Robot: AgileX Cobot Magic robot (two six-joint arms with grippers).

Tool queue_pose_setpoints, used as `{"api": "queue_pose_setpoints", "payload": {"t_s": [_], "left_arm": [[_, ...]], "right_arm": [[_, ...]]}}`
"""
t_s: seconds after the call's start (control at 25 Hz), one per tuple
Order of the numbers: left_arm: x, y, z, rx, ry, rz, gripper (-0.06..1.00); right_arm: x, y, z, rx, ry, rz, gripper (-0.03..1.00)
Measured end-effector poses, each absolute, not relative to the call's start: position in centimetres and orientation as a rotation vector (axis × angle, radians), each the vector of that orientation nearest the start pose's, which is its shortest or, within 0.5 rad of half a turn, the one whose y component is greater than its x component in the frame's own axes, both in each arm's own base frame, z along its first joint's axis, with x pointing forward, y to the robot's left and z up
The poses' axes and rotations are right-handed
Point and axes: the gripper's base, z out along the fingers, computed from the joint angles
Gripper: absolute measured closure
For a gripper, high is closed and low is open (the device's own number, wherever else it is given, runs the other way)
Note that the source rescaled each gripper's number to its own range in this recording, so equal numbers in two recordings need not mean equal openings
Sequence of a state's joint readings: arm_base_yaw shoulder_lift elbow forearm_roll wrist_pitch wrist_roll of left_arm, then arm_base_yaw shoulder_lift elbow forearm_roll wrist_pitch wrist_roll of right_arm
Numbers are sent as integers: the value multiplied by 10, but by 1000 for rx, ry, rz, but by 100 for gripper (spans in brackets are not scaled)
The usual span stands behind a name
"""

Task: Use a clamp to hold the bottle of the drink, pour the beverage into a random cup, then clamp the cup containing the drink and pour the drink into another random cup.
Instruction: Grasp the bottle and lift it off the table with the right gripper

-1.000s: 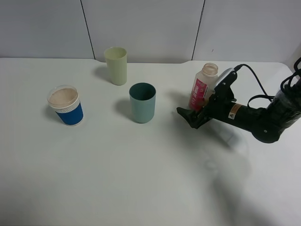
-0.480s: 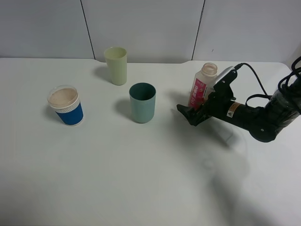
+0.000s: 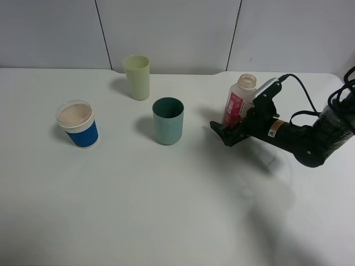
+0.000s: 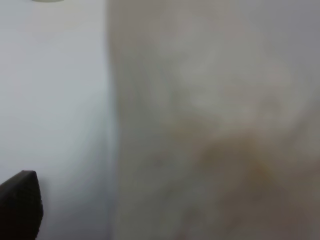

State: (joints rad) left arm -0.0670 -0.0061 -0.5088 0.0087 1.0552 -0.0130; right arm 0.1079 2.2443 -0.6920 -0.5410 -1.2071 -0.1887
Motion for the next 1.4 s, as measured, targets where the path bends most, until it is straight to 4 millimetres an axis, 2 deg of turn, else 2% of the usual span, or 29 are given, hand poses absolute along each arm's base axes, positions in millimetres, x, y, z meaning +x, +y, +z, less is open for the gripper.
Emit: {"api": "queue_pose_setpoints", "payload": {"t_s": [0.16, 0.32, 0.52, 0.6, 0.68, 0.76, 0.84, 0.88, 0.92, 0.96, 1.4], "left_arm": [[-7, 1, 280, 55, 2023, -39, 37], [-7, 1, 280, 55, 2023, -40, 37], [-7, 1, 280, 55, 2023, -40, 37], [-7, 1, 280, 55, 2023, -40, 37], [-7, 1, 280, 55, 2023, -40, 37], [-7, 1, 280, 55, 2023, -40, 37], [-7, 1, 280, 55, 2023, -40, 37], [-7, 1, 280, 55, 2023, -40, 37], [-7, 1, 280, 55, 2023, -40, 37], [-7, 1, 280, 55, 2023, -40, 37], [-7, 1, 280, 55, 2023, -40, 37]], "right_arm": [[323, 83, 48, -797, 1672, 279, -2], [321, 90, 48, -818, 1663, 294, 4], [321, 91, 48, -818, 1663, 294, 5], [321, 91, 48, -818, 1663, 294, 10], [321, 91, 48, -818, 1663, 294, 21], [321, 91, 48, -817, 1664, 294, 39], [321, 90, 48, -809, 1667, 288, 68], [322, 90, 48, -805, 1668, 286, 85], [322, 90, 48, -805, 1668, 286, 85], [322, 90, 48, -801, 1669, 284, 94], [323, 90, 48, -767, 1682, 268, 94]]}}
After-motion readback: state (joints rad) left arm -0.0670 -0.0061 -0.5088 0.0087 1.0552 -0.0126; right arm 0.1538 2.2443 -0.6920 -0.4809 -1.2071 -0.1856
